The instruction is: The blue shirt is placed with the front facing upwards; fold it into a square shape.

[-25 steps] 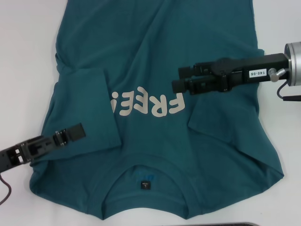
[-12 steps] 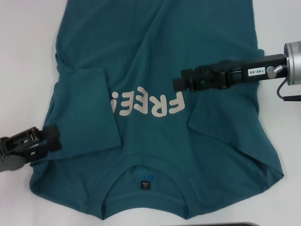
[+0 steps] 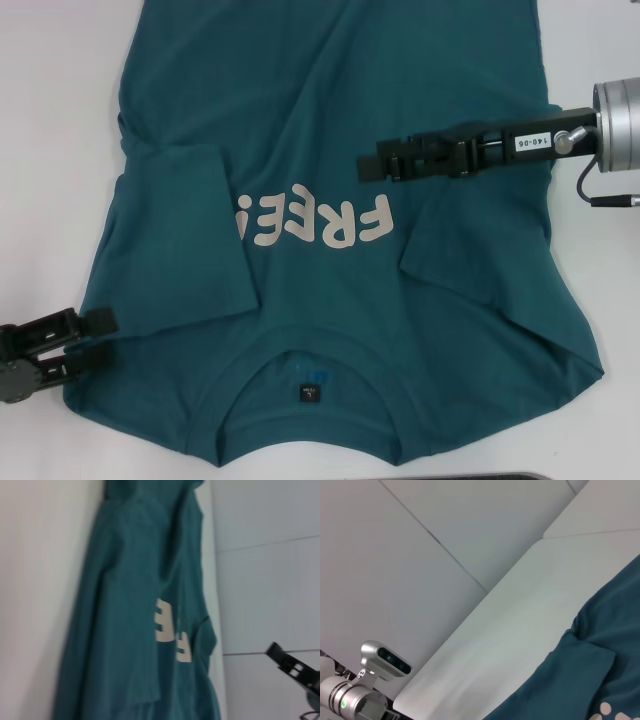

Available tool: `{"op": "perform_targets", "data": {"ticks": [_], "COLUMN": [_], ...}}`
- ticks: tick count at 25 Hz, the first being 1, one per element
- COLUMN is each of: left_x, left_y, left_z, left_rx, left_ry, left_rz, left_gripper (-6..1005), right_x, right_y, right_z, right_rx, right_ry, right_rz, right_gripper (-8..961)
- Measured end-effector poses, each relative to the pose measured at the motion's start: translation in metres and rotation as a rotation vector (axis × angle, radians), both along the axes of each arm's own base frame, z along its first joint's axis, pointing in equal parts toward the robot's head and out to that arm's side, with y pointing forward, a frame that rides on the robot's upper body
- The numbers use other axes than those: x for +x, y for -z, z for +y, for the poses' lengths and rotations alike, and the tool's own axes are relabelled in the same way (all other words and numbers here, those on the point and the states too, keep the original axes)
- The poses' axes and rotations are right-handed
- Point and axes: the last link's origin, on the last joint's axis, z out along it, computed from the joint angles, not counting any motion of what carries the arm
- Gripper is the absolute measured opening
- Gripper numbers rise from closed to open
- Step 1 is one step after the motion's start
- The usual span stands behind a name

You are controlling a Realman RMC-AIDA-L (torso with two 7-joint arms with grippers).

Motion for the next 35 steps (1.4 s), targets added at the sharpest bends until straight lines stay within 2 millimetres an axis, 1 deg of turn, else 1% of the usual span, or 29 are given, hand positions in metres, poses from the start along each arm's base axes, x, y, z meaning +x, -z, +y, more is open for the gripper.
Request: {"op": "perform_targets", "data": {"ticks": [8,15,21,35], "left_x": [-0.012,-0.022,-0.026,-0.033], "left_y": [-0.014,-0.024,-0.022,-0.021], "left_z": [-0.002,-0.011,-0.017,-0.013], "left_rx": [-0.005,-0.022,-0.072,-0.070], "left_ry": [-0.048,-0.115,-0.130,-0.183], "left_rz": [0.044,0.082,0.113,0.148], "left_gripper": [874,873,873,874], "right_x": [-0.007,-0.007,-0.006,-0.007], "right_y": [0.001,0.003,0.004,0.004], "right_z": [0.005,0.007,0.008,0.008], "right_rx": [-0.002,-0.007,-0.006,-0.008], "right_ry": [0.007,0.010,0.013,0.016], "right_rz": [0.000,-0.021,-0.026,-0.025], "right_gripper": [852,854,853,853]}}
